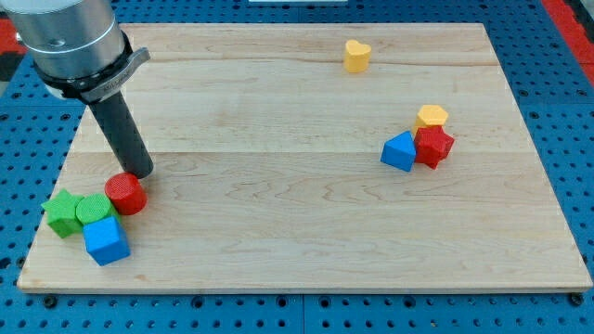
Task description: Slide the hexagon red star a little bit down
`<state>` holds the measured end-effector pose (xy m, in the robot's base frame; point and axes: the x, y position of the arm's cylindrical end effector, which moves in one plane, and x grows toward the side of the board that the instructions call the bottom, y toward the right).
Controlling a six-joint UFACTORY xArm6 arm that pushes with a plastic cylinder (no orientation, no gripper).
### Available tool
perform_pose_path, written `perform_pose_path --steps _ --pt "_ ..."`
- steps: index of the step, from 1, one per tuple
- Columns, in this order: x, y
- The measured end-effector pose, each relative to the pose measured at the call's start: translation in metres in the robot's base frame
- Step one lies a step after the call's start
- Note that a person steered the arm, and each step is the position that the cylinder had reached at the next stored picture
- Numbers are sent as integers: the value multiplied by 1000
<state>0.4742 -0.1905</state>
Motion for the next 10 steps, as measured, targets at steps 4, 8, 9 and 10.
perform_pose_path --steps 4,8,9,10 --pt "-12 97" --pt "-126 321" --pt "-103 352" --pt "-56 347"
